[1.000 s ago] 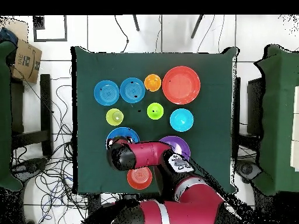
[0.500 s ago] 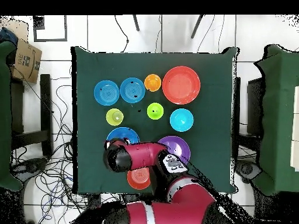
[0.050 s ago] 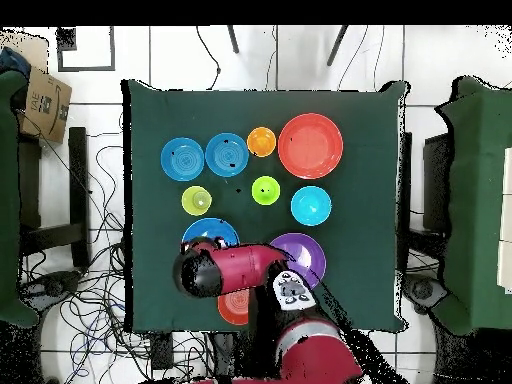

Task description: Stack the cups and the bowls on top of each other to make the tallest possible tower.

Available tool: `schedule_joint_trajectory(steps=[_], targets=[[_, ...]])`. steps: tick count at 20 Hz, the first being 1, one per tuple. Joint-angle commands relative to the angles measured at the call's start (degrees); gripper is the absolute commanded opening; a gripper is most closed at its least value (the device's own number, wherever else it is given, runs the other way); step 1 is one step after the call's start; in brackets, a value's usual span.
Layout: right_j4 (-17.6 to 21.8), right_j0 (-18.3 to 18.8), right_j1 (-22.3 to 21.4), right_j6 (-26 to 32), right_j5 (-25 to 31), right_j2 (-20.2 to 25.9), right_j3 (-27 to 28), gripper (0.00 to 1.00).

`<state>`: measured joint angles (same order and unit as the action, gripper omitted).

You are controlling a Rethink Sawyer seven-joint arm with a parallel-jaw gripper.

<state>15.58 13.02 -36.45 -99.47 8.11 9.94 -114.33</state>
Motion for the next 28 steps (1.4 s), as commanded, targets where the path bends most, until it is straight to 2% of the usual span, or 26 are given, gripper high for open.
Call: schedule_joint_trajectory(steps=[1, 9, 14, 18, 22, 28], targets=[[4.93, 1.32, -1.4, 2.2, 8.95, -2.19, 5.25, 1.0], [6.7, 1.13, -0.35, 0.05, 7.4, -3.31, 6.62, 1.0], [7.74, 1.34, 3.5, -1.01, 4.2, -3.41, 8.68, 1.0], [6.81, -0.09, 8.51, -3.89, -0.6, -2.38, 10.01, 1.0], [6.24, -1.62, 9.86, -5.3, -2.76, -2.99, 10.21, 1.0], [6.37, -0.81, 12.5, -4.69, -5.03, -2.34, 10.86, 1.0]])
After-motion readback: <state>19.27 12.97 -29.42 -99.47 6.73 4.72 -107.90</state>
